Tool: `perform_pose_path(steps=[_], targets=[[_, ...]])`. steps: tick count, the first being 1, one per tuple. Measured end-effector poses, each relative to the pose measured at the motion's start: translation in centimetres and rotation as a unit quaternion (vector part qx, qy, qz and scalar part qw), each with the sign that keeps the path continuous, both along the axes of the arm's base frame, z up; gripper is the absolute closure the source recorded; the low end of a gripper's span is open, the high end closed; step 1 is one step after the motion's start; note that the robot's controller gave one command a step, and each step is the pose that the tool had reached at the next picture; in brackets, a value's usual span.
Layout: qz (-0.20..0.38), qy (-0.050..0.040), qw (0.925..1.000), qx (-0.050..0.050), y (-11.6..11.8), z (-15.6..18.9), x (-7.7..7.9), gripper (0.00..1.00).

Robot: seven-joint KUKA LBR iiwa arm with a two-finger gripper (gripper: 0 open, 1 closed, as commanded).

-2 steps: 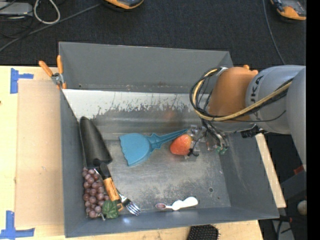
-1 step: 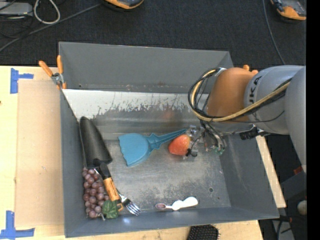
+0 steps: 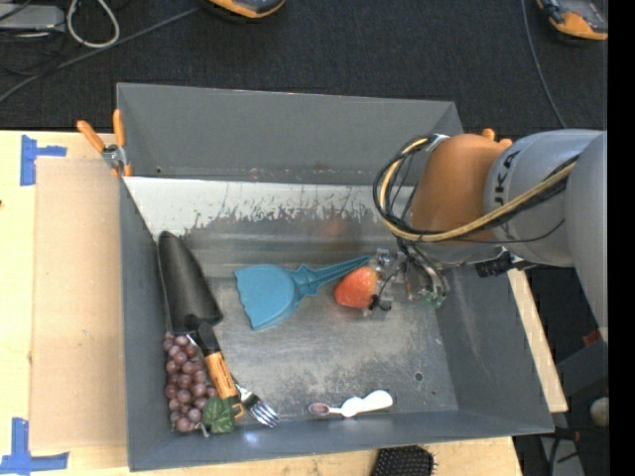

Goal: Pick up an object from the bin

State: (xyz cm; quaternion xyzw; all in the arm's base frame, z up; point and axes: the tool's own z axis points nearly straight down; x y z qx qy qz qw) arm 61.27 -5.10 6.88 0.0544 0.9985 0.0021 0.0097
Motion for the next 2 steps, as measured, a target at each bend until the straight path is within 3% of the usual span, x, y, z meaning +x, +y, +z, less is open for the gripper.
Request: perform_pose_path(steps=[1, 2], targets=[[0.051, -0.0008, 0.9987, -0.001, -4.9, 2.5, 0.1, 1.0], [-0.032, 0.0004, 0.9995, 0.001, -1.5, 1.0, -0.2, 1.0]])
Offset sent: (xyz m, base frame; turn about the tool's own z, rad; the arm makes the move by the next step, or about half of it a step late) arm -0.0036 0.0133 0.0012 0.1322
